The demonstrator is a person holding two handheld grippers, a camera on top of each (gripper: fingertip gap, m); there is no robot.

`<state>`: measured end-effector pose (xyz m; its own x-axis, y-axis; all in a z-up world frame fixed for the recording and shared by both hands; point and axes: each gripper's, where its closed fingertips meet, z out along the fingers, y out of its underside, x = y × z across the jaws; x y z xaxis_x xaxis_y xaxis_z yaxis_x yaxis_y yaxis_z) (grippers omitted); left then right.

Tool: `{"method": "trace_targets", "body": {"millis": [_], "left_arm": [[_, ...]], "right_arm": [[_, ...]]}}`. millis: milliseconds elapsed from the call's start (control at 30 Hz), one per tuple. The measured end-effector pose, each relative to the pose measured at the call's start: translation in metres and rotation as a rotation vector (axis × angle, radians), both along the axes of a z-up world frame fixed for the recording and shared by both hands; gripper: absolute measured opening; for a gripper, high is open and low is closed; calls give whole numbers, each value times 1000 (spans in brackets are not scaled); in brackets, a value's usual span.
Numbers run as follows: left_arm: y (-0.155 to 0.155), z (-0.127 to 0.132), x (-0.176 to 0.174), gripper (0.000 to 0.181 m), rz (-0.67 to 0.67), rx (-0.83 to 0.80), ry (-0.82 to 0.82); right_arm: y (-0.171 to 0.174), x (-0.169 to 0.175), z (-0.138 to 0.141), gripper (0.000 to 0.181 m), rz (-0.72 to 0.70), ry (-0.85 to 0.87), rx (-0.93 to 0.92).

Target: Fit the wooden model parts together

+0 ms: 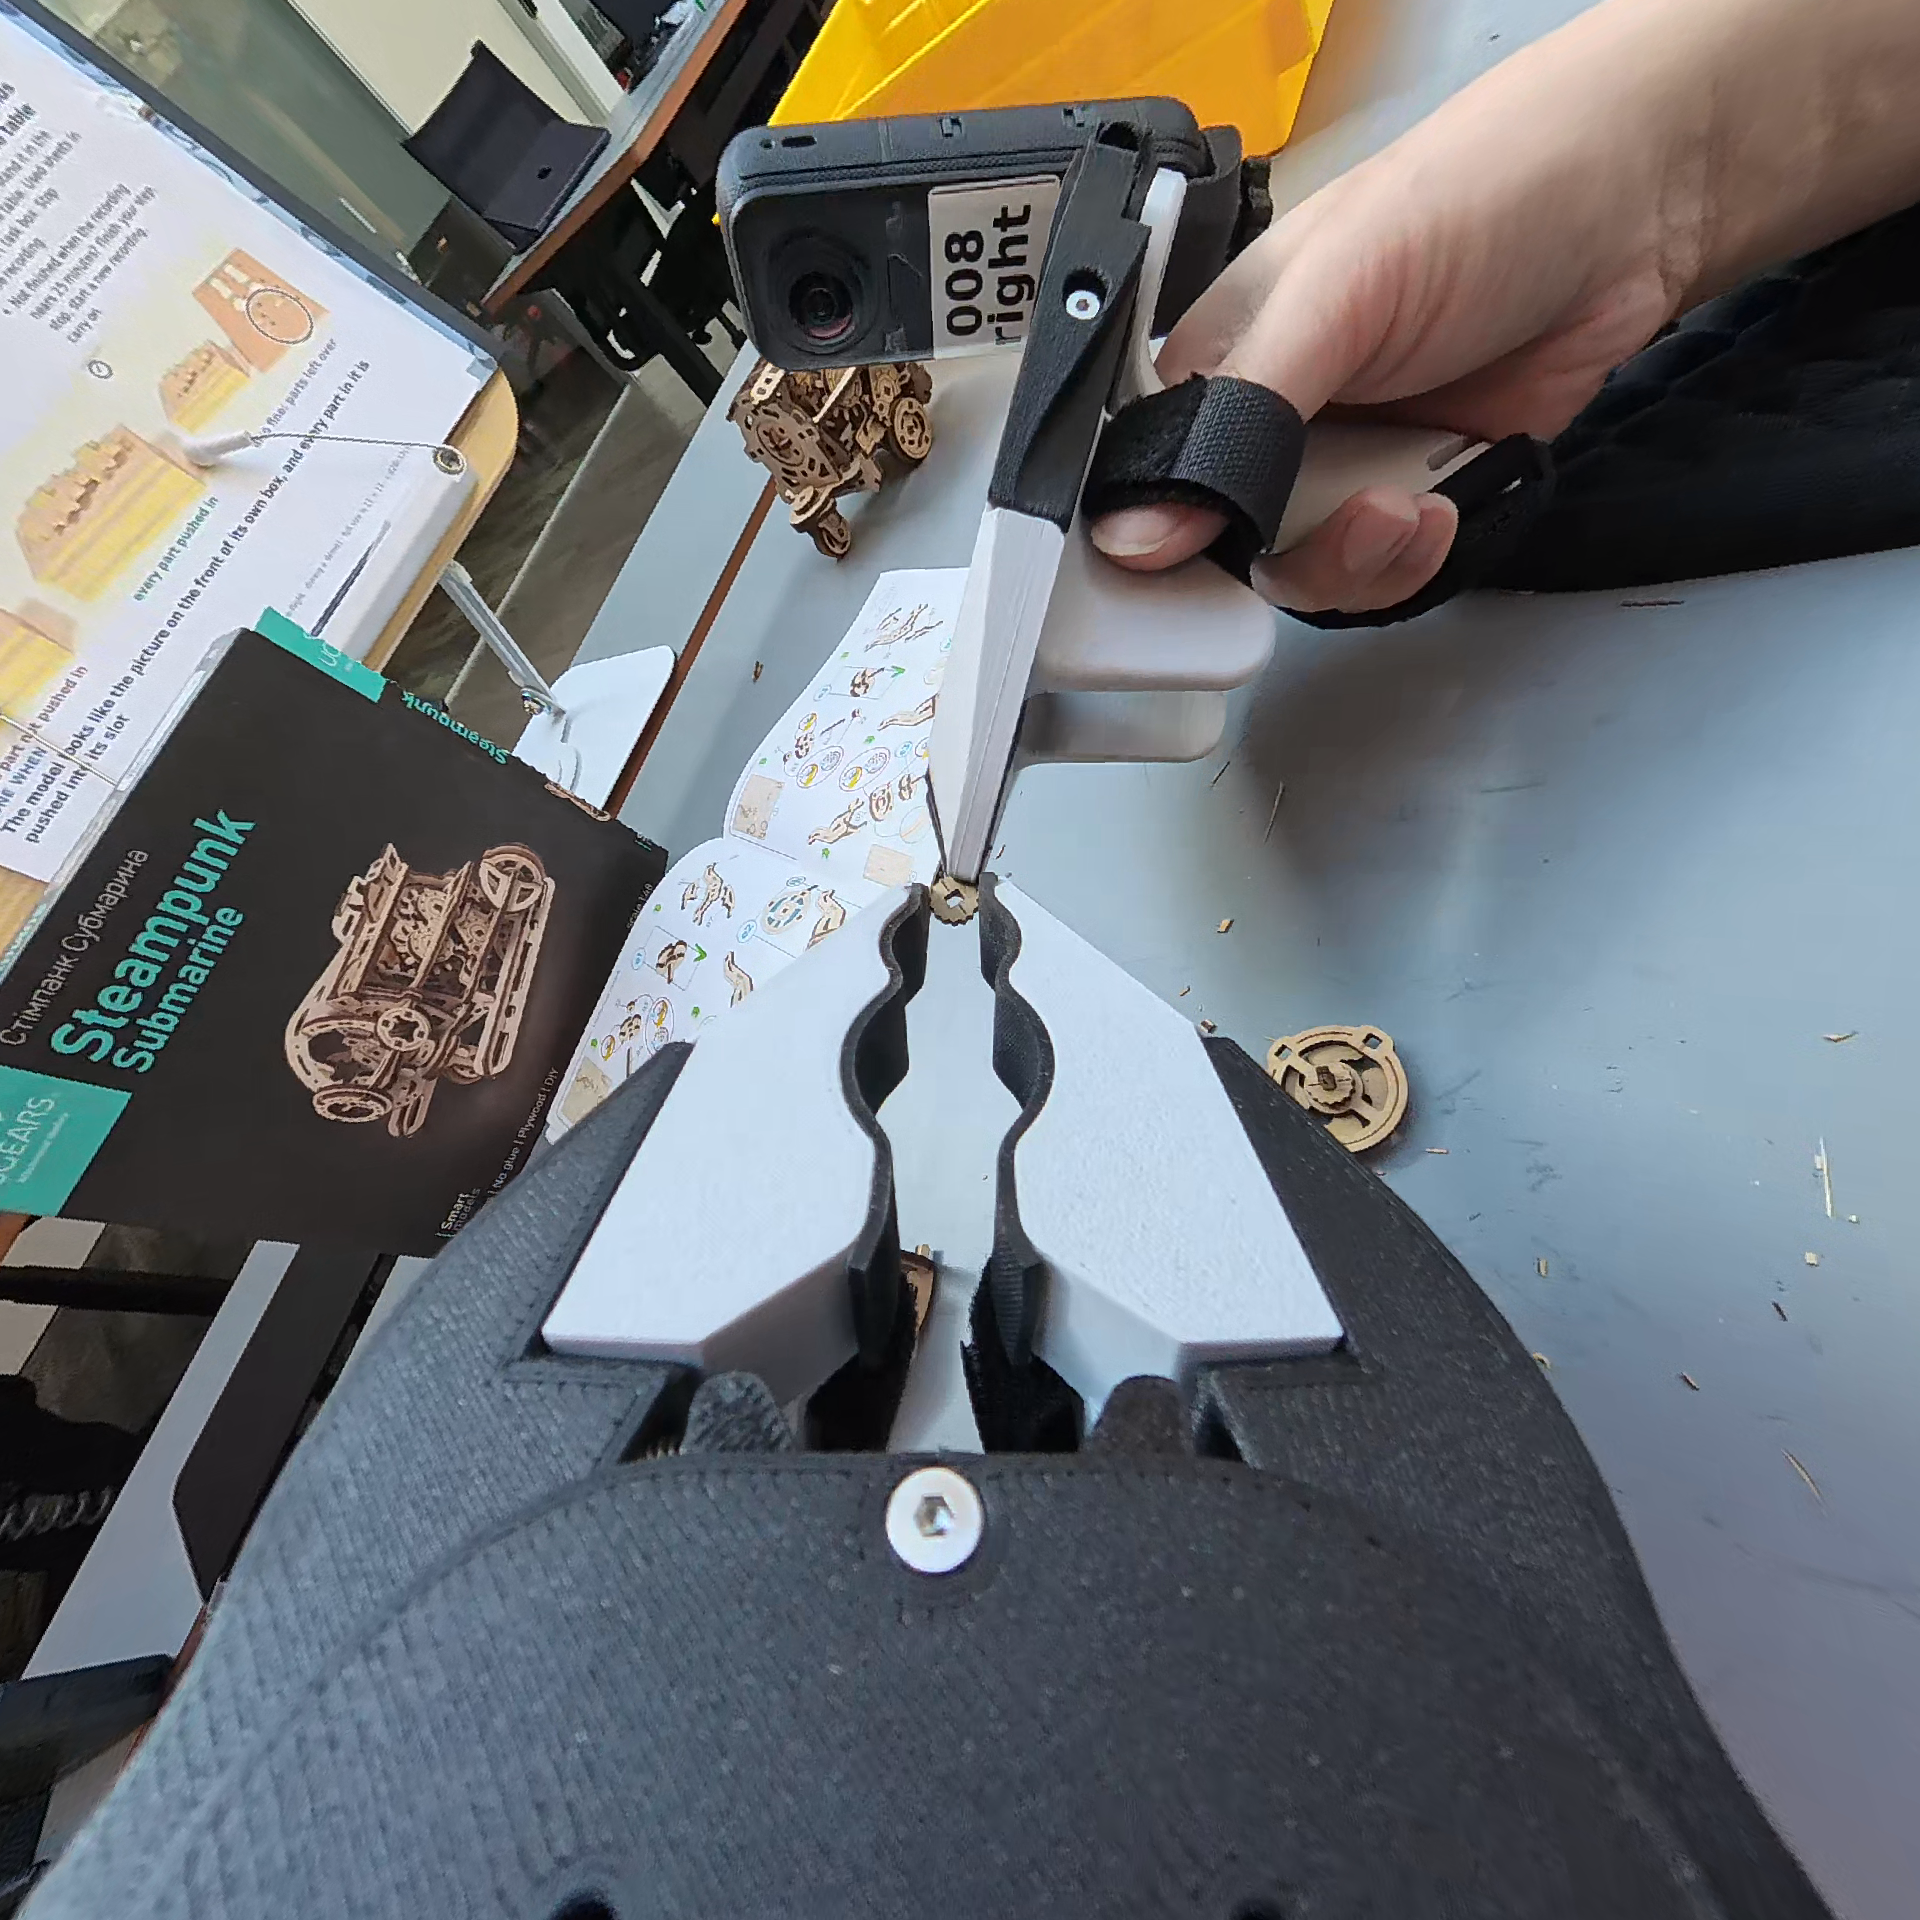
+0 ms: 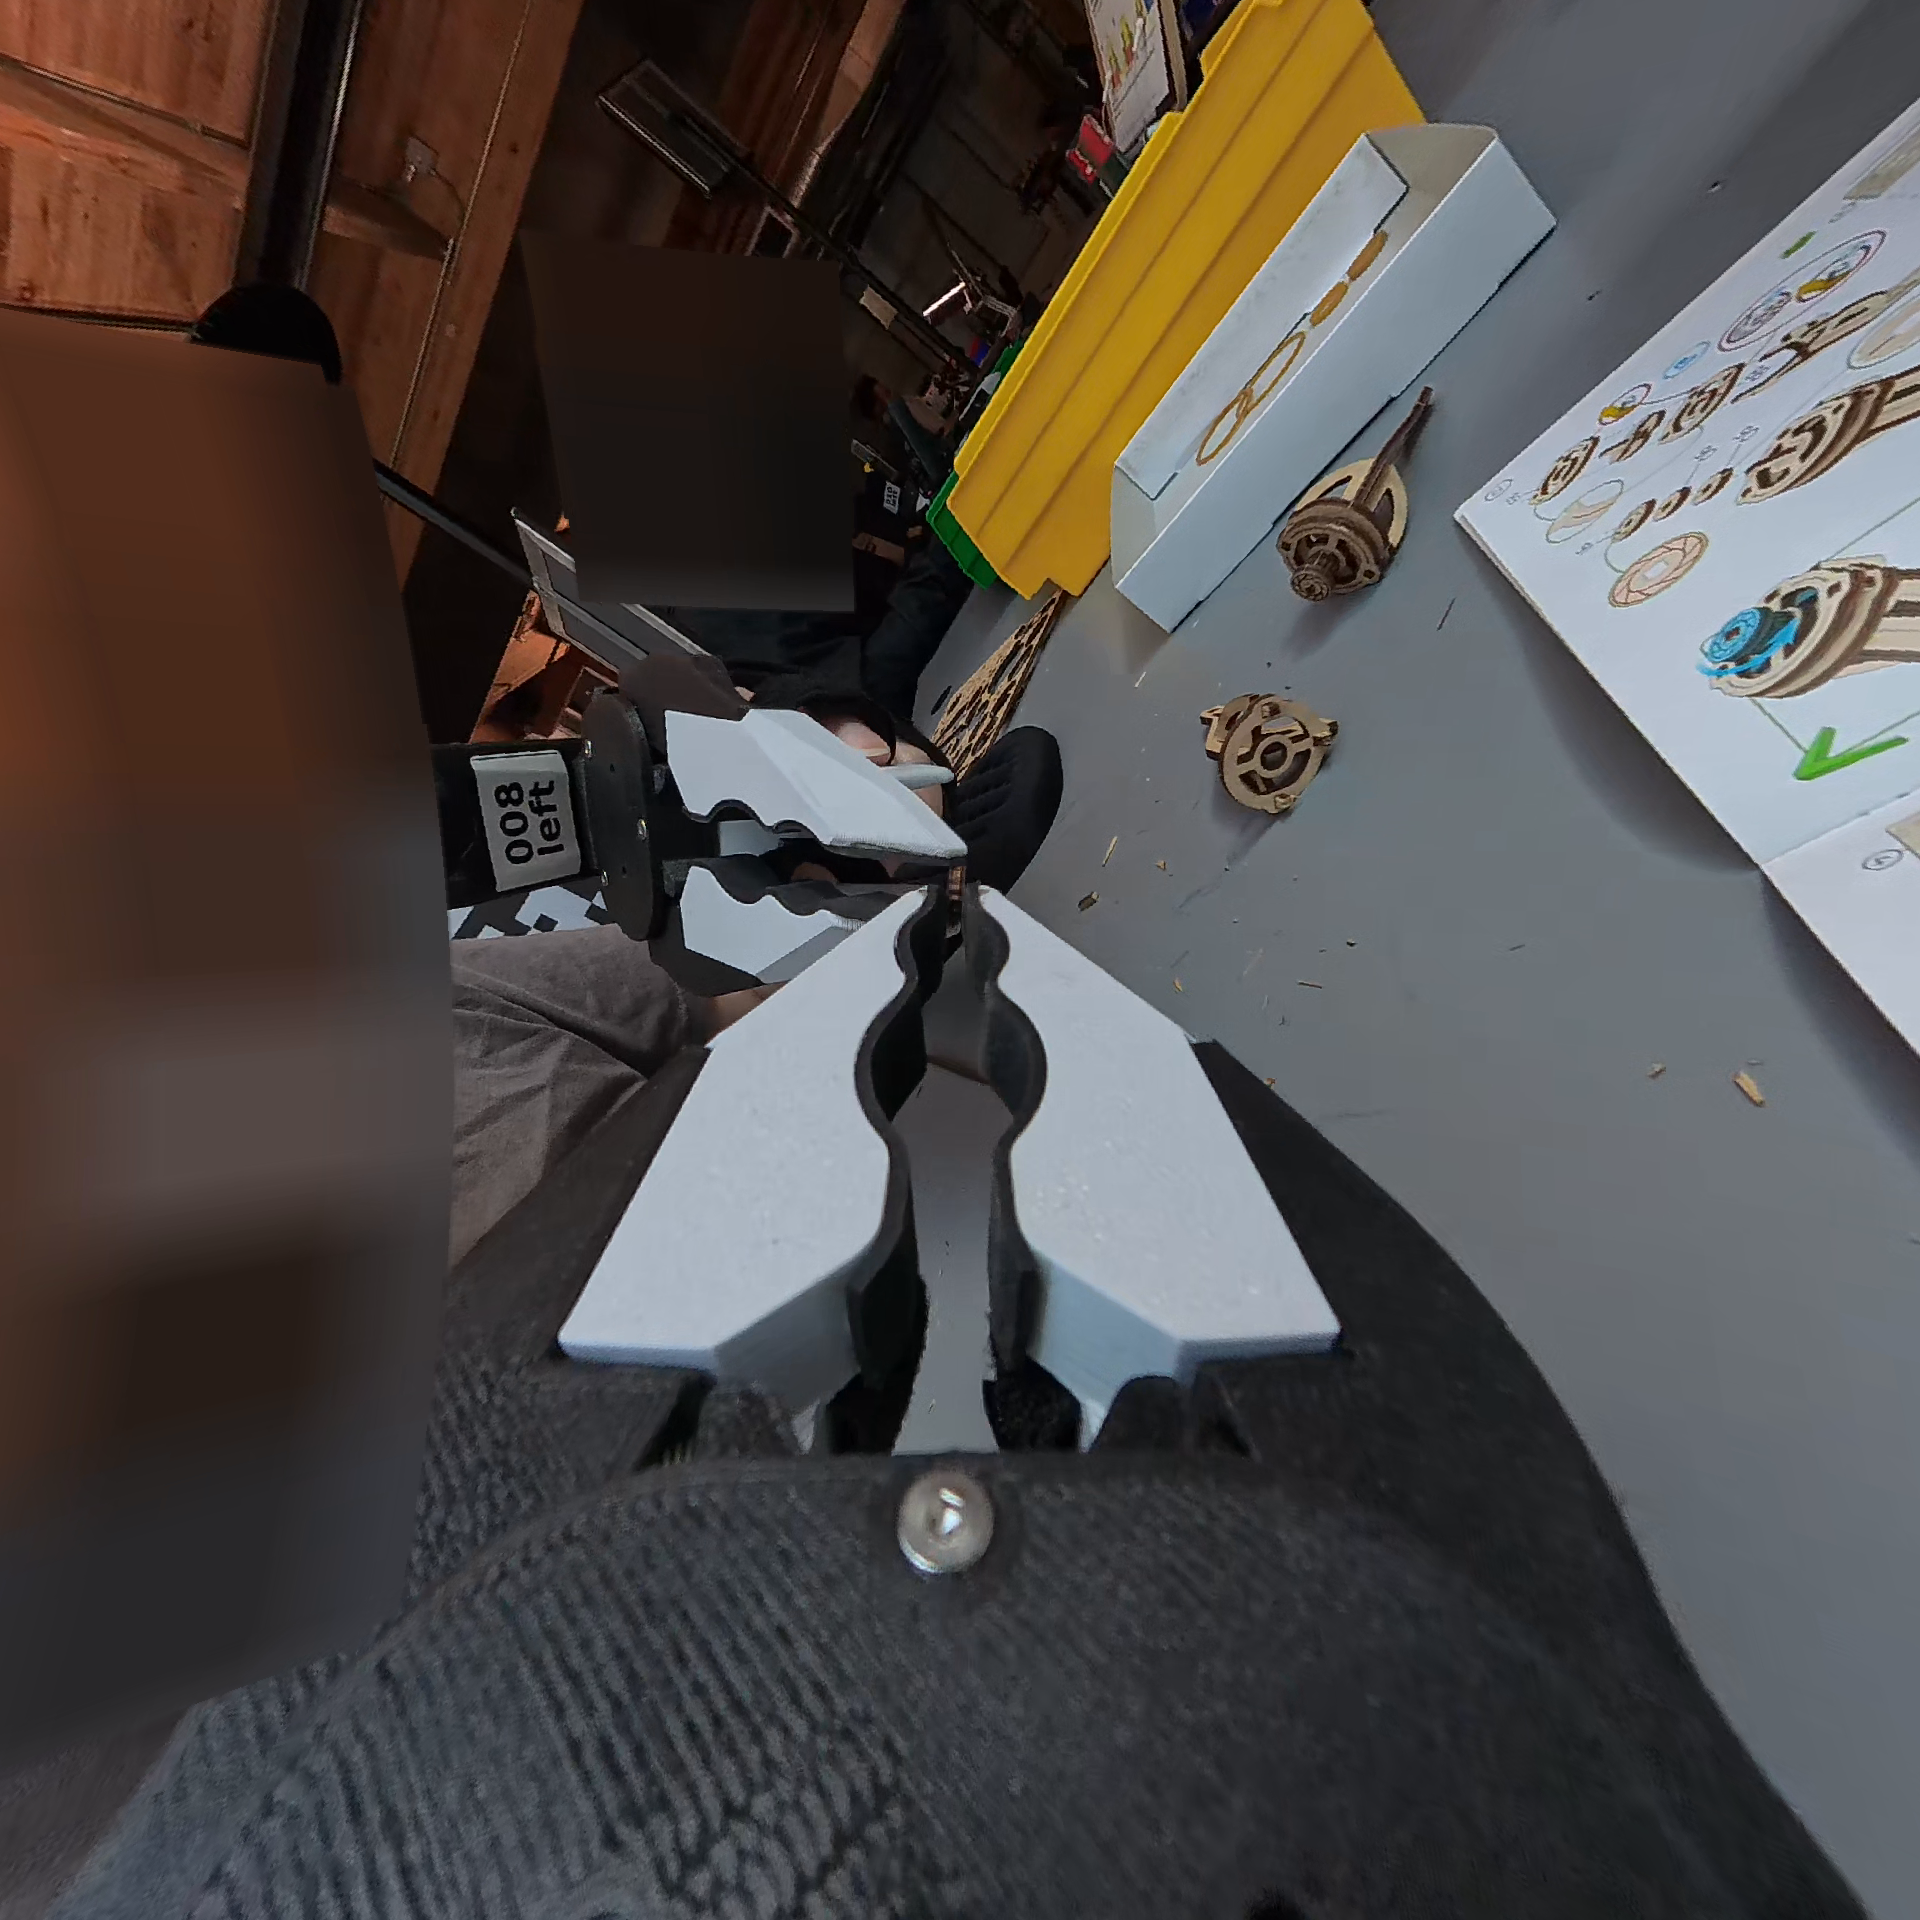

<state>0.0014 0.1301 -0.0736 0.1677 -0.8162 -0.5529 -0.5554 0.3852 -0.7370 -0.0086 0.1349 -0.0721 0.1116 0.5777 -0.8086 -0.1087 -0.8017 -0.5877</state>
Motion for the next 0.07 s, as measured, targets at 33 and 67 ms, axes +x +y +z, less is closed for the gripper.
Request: {"method": "trace_targets", "body": {"millis": [33, 67], "left_arm": [[-1, -1, 0, 7, -5, -8, 3], [-2, -2, 1, 6, -15, -20, 4]], "right_arm": [[-1, 0, -1, 0, 10, -4, -7], [-2, 1, -2, 0, 25, -8, -14]]}}
